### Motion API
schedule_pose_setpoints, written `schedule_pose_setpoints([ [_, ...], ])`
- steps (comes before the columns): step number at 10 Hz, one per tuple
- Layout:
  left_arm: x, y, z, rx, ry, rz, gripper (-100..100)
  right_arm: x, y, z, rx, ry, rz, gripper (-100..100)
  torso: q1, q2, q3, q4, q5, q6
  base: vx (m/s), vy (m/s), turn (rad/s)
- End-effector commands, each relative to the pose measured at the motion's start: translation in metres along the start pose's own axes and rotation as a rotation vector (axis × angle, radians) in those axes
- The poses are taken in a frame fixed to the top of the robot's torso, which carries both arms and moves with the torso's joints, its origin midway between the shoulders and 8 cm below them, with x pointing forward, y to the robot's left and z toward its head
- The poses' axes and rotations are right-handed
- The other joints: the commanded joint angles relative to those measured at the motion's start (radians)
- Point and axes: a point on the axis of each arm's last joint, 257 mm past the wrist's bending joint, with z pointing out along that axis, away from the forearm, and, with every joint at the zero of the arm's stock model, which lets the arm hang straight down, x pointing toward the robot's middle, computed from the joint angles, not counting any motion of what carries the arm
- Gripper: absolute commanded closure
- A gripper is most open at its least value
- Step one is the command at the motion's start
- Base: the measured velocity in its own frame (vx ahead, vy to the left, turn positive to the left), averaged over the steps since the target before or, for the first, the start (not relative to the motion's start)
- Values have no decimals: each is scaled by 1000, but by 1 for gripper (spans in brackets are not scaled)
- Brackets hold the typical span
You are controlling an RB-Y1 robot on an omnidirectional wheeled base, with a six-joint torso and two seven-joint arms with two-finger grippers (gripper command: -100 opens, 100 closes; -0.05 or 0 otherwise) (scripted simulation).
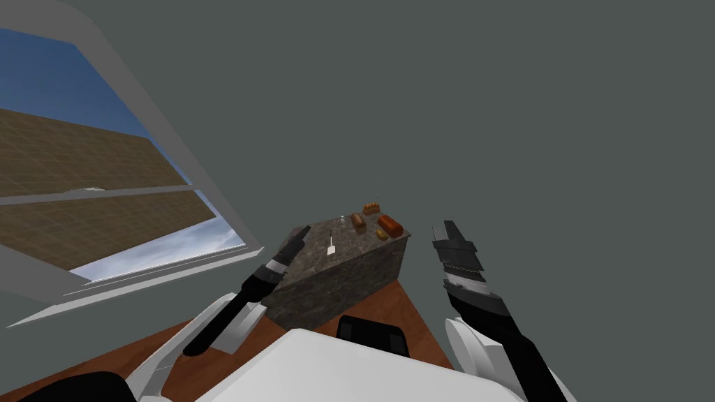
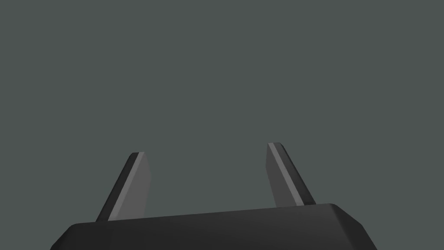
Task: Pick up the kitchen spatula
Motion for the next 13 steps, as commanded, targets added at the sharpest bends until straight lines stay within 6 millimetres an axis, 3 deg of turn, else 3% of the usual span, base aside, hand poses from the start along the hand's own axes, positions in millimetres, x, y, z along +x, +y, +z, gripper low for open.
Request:
schedule_pose_setpoints([
  [1,-1,11,0,-32,30,19,-100,0,0,0,0,0,0,0,0,0,0,0,0,0,-24,4,-99],
  [2,-6,33,-7,-102,45,25,-100,0,0,0,0,0,0,0,0,0,0,0,0,0,-26,1,-177],
  [3,-4,31,-5,-98,64,38,-100,0,0,0,0,0,0,0,0,0,0,0,0,0,-21,6,-74],
  [4,-9,53,-12,-168,80,44,-100,0,0,0,0,0,0,0,0,0,0,0,0,-1,-17,0,-160],
  [5,-8,52,-10,-164,97,57,-100,0,0,0,0,0,0,0,0,-1,0,0,0,0,-17,2,-79],
  [6,-14,73,-19,-236,110,60,-100,0,0,0,0,0,0,0,0,-1,0,0,0,0,-18,-5,-185],
  [7,-13,72,-17,-232,128,74,-100,0,0,0,0,0,0,0,-1,-1,-1,0,0,0,-16,-1,-90],
  [8,-18,93,-27,-305,139,74,-100,0,0,0,0,0,0,0,-1,-1,-1,0,0,-1,-13,-3,-160],
  [9,-17,92,-24,-301,158,89,-100,0,0,0,0,0,0,0,-1,-1,-1,0,0,0,-11,0,-88],
  [10,-23,113,-36,-375,168,86,-100,0,0,0,0,0,0,0,0,-1,-1,0,0,0,-7,-5,-207],
  [11,-22,111,-33,-370,188,103,-100,0,0,0,0,0,0,0,-1,-2,-1,0,0,0,-6,0,-84],
  [12,-28,131,-45,-444,199,100,-100,0,0,0,0,0,0,0,-1,-2,-1,0,0,-1,-4,-6,-163],
  [13,-27,130,-42,-440,216,114,-100,0,0,0,0,0,0,0,-1,-2,-1,0,0,0,-2,-4,-96],
])
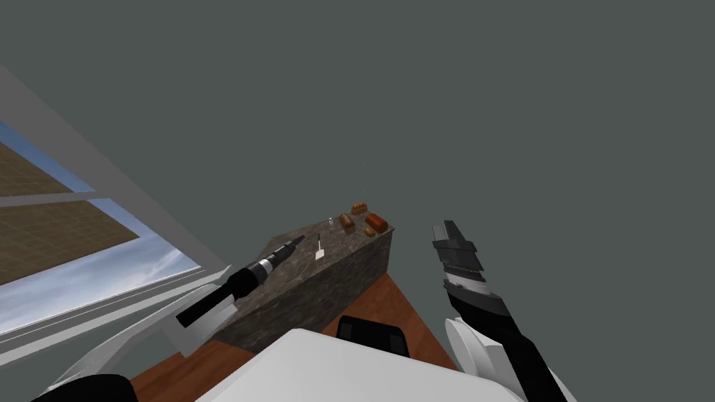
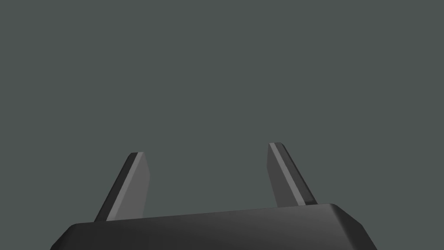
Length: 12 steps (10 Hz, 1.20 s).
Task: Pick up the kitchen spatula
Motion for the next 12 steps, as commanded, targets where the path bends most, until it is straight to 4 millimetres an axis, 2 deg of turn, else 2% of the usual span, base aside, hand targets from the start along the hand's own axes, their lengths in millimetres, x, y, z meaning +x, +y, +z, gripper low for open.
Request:
schedule_pose_setpoints([
  [1,-1,26,-4,-80,29,3,-100,0,0,0,0,0,0,0,0,0,0,0,0,0,2,-10,-199],
  [2,-1,24,-3,-78,38,16,-100,0,0,0,0,0,0,0,0,0,0,0,0,1,2,-4,-94],
  [3,-2,47,-8,-150,56,8,-100,0,0,0,0,0,0,0,0,0,0,0,0,0,6,-10,-182],
  [4,-2,45,-7,-147,66,22,-100,0,0,0,0,0,0,0,0,-1,0,0,0,1,6,-6,-99],
  [5,-3,68,-14,-220,83,10,-100,0,0,0,0,0,0,0,0,-1,0,0,0,0,12,-15,-232],
  [6,-3,66,-12,-217,95,27,-100,0,0,0,0,0,0,0,-1,-1,-1,0,0,1,9,-5,-72],
  [7,-3,87,-19,-288,119,23,-100,0,0,0,0,0,0,0,0,-1,-1,0,0,0,18,-11,-139],
  [8,-3,86,-18,-287,123,29,-100,0,0,0,0,0,0,0,-1,-1,-1,0,0,0,19,-7,-114],
  [9,-3,107,-26,-357,147,24,-100,0,0,0,0,0,0,0,0,-2,-1,0,0,0,26,-14,-228],
  [10,-3,106,-25,-356,150,29,-100,0,0,0,0,0,0,0,-1,-2,-1,0,0,1,20,-7,-86],
  [11,-2,126,-36,-427,171,23,-100,0,0,0,0,0,0,0,-1,-2,-1,0,0,0,23,-14,-186],
  [12,-3,125,-34,-425,178,27,-100,0,0,0,0,0,0,0,-1,-2,-1,0,0,0,22,-6,-92],
])
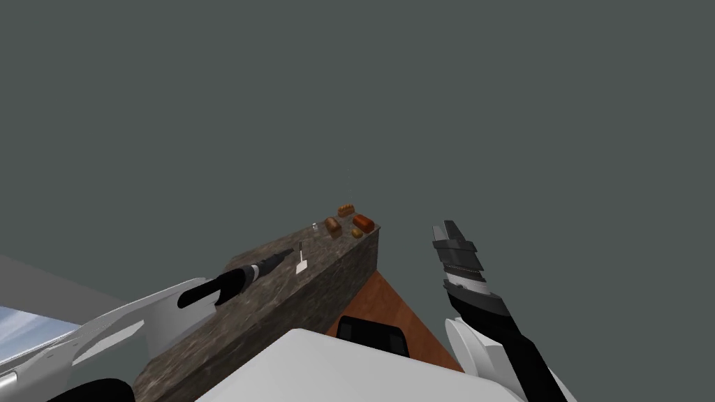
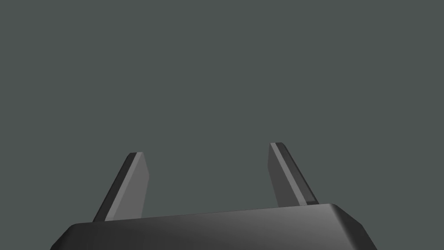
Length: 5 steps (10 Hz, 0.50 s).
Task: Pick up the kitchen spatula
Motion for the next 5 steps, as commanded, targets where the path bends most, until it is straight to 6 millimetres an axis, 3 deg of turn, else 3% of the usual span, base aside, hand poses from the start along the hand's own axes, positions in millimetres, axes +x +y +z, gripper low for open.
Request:
schedule_pose_setpoints([
  [1,3,23,-1,-79,33,-1,-100,0,0,0,0,0,0,0,0,0,0,0,0,0,35,-15,-162],
  [2,6,43,-4,-140,56,1,-100,0,0,0,0,0,0,0,0,-1,0,0,0,1,47,-18,-280],
  [3,6,43,-4,-145,63,-7,-100,0,0,0,0,0,0,0,0,-2,-1,0,0,1,43,-3,-119],
  [4,9,62,-8,-209,89,-4,-100,0,0,0,0,0,0,0,0,-1,-1,0,0,0,49,-8,-168],
  [5,10,62,-8,-209,91,-14,-100,0,0,0,0,0,0,0,0,-2,-1,-1,0,1,38,-5,-89],
])
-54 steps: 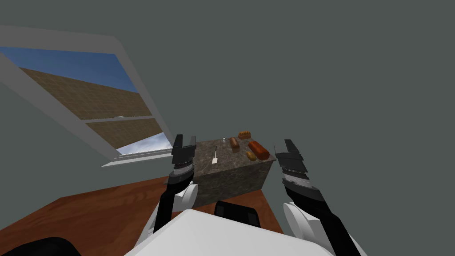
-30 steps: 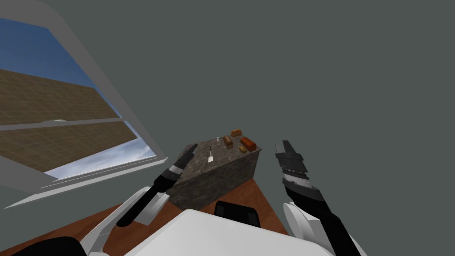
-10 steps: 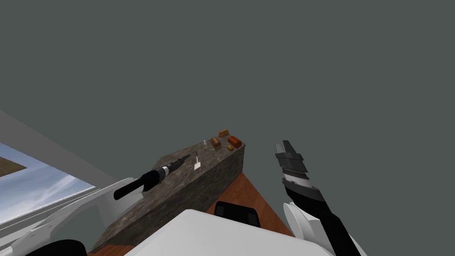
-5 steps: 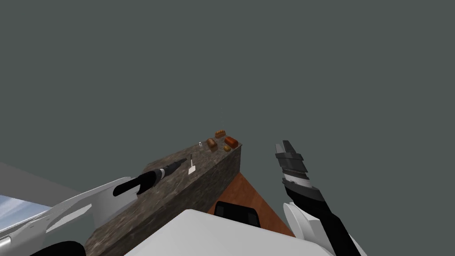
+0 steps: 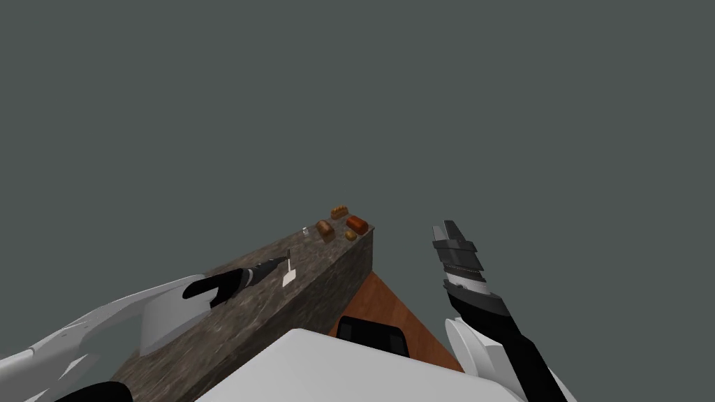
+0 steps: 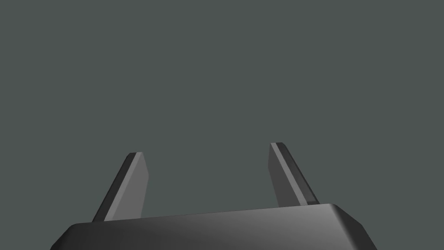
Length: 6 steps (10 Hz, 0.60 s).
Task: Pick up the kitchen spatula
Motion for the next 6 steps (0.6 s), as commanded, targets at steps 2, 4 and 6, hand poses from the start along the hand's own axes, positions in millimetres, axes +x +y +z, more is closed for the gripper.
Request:
schedule_pose_setpoints([
  [2,10,45,-3,-134,56,-6,-100,0,0,0,0,0,0,0,0,0,0,0,0,1,56,-4,-206],
  [4,16,64,-6,-192,85,-25,-100,0,0,0,0,0,0,0,0,-1,0,0,0,0,46,-11,-123],
  [6,22,81,-10,-246,111,-42,-100,0,0,0,0,0,0,0,-1,-2,-1,0,0,1,61,-7,-161],
])
